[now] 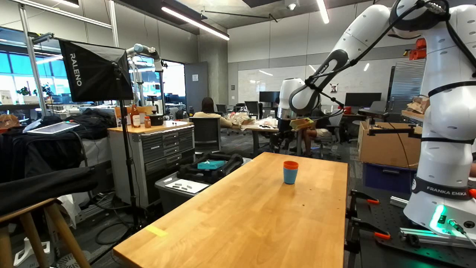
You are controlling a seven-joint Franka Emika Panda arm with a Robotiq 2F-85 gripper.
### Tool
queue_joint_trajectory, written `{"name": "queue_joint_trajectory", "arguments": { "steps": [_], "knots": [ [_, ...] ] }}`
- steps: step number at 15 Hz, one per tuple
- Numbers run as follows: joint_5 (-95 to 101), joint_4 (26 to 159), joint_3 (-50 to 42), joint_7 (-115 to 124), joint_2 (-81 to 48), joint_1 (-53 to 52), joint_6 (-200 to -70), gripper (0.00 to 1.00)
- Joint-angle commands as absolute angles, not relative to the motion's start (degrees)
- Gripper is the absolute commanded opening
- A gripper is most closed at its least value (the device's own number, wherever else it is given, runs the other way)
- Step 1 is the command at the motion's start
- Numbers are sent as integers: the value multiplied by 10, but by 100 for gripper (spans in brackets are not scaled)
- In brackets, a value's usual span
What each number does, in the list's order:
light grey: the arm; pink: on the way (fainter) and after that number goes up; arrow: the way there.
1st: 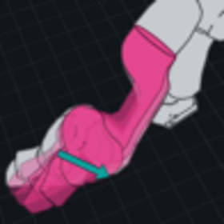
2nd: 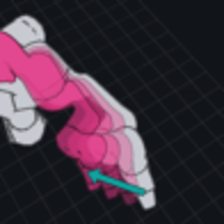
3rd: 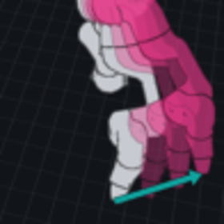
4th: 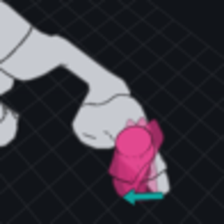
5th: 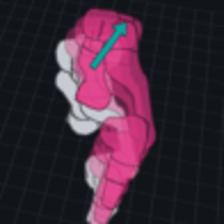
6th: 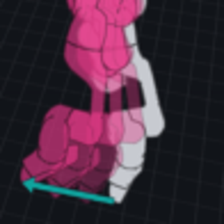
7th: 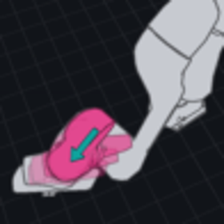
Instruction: Put the orange cup in the blue cup
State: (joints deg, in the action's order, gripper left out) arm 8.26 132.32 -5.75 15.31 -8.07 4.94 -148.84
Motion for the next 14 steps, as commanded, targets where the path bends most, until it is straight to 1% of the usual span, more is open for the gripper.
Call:
{"name": "queue_joint_trajectory", "arguments": {
  "steps": [1, 4, 8, 14],
  "knots": [
    [47, 1313, -48, 133, -61, 39, -1450, 100],
    [20, 1297, -28, 117, -45, 27, -1365, 100],
    [-10, 1236, -3, 113, -43, 3, -1194, 100],
    [-3, 1134, 25, 116, -82, -27, -1045, 100]
  ]
}}
